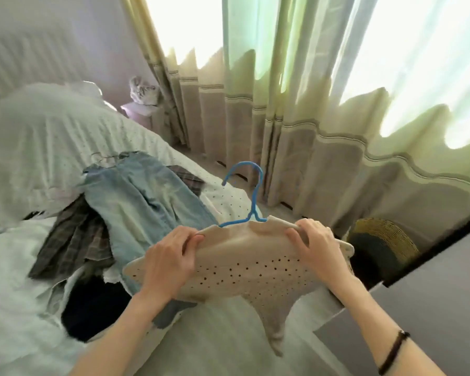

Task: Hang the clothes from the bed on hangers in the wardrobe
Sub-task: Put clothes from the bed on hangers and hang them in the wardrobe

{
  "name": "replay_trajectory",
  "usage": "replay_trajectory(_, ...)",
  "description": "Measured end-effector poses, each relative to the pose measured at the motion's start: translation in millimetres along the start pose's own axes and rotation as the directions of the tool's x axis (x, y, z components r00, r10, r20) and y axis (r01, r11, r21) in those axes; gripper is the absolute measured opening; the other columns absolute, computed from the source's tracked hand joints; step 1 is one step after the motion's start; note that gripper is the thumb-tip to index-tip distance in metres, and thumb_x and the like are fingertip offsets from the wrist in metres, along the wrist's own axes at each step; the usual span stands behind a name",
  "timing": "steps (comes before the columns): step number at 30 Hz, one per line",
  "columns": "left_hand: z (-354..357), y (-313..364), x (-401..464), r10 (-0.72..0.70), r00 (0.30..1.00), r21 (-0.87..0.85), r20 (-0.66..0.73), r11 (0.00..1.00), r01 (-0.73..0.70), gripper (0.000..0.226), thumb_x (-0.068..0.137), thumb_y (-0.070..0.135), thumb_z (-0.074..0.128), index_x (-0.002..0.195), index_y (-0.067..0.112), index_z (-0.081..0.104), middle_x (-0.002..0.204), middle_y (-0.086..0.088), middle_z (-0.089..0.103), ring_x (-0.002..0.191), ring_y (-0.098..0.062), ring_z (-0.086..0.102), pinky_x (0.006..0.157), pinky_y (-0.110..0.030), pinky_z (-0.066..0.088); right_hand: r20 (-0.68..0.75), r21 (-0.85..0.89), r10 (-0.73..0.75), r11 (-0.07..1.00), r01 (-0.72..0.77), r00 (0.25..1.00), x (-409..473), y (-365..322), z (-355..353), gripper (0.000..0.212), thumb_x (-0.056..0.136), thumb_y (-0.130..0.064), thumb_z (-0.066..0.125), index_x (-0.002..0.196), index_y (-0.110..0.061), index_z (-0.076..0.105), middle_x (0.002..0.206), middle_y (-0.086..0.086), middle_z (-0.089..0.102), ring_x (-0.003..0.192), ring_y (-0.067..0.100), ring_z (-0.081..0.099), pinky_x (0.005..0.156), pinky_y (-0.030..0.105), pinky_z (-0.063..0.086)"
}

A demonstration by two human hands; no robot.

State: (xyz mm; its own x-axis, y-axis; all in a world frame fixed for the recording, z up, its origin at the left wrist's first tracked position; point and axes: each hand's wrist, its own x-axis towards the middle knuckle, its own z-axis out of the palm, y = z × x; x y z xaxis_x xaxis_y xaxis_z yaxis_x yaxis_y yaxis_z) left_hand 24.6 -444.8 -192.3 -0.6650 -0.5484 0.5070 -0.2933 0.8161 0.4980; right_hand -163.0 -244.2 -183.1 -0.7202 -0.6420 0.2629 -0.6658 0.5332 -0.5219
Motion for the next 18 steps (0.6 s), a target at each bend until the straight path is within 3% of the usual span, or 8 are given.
replay_trajectory(3,-23.7,-21.9,-11.0,-0.135,0.987,0.048,-0.082,0.989,0.140,0.026,0.092,0.039,0.051,0.084,0.018,0.064,0.077,0.013,0.062,0.067,-0.004,0.052,0.056,-0.010,0.034,0.026,0.034,-0.140,0.990,0.139,0.990,29.5,-29.6,25.3,0.033,0.091,-0.044,0.049,0.084,-0.014,0.061,0.080,-0.004,0.058,0.075,0.017,0.050,0.073,0.030,0.036)
replay_trajectory(6,-44.1,-31.0,-27.5,-0.245,0.954,0.091,-0.175,0.960,0.263,0.017,0.090,0.029,0.056,0.085,0.016,0.065,0.076,0.009,0.063,0.064,-0.006,0.054,0.057,-0.016,0.041,0.057,0.067,-0.264,0.963,0.260,0.963,46.3,-55.1,40.1,0.027,0.089,-0.038,0.055,0.080,-0.013,0.059,0.075,-0.005,0.057,0.070,0.016,0.049,0.065,0.029,0.035)
replay_trajectory(8,-54.4,-30.5,-41.0,-0.289,0.923,0.135,-0.256,0.934,0.330,0.021,0.091,0.034,0.055,0.084,0.016,0.065,0.075,0.009,0.062,0.064,-0.006,0.053,0.056,-0.016,0.041,0.082,0.097,-0.348,0.935,0.340,0.934,54.2,-70.4,46.6,0.028,0.088,-0.039,0.056,0.078,-0.014,0.059,0.071,-0.006,0.055,0.067,0.016,0.050,0.060,0.028,0.033)
replay_trajectory(10,-65.1,-27.6,-53.0,-0.302,0.888,0.170,-0.347,0.911,0.376,0.030,0.089,0.039,0.047,0.085,0.015,0.065,0.077,0.008,0.062,0.067,-0.006,0.053,0.058,-0.016,0.041,0.096,0.136,-0.424,0.902,0.410,0.901,62.5,-86.4,52.8,0.029,0.087,-0.041,0.056,0.075,-0.014,0.058,0.068,-0.005,0.056,0.062,0.016,0.049,0.056,0.027,0.030)
replay_trajectory(15,-109.4,-22.4,-69.2,-0.300,0.781,0.210,-0.548,0.854,0.475,0.036,0.090,0.038,0.044,0.088,0.010,0.066,0.080,0.001,0.063,0.071,-0.017,0.058,0.065,-0.037,0.050,0.044,0.283,-0.599,0.775,0.565,0.799,75.0,-144.2,65.2,0.030,0.086,-0.041,0.057,0.070,-0.016,0.058,0.063,-0.009,0.051,0.056,0.011,0.044,0.050,0.012,0.026)
replay_trajectory(18,-144.0,-20.0,-71.5,-0.251,0.718,0.286,-0.649,0.795,0.536,0.035,0.090,0.036,0.045,0.088,0.008,0.065,0.080,-0.002,0.062,0.071,-0.019,0.057,0.066,-0.039,0.048,0.001,0.376,-0.644,0.709,0.596,0.765,78.4,-185.0,73.5,0.026,0.087,-0.036,0.060,0.075,-0.014,0.061,0.067,-0.009,0.051,0.062,0.010,0.045,0.052,0.017,0.028)
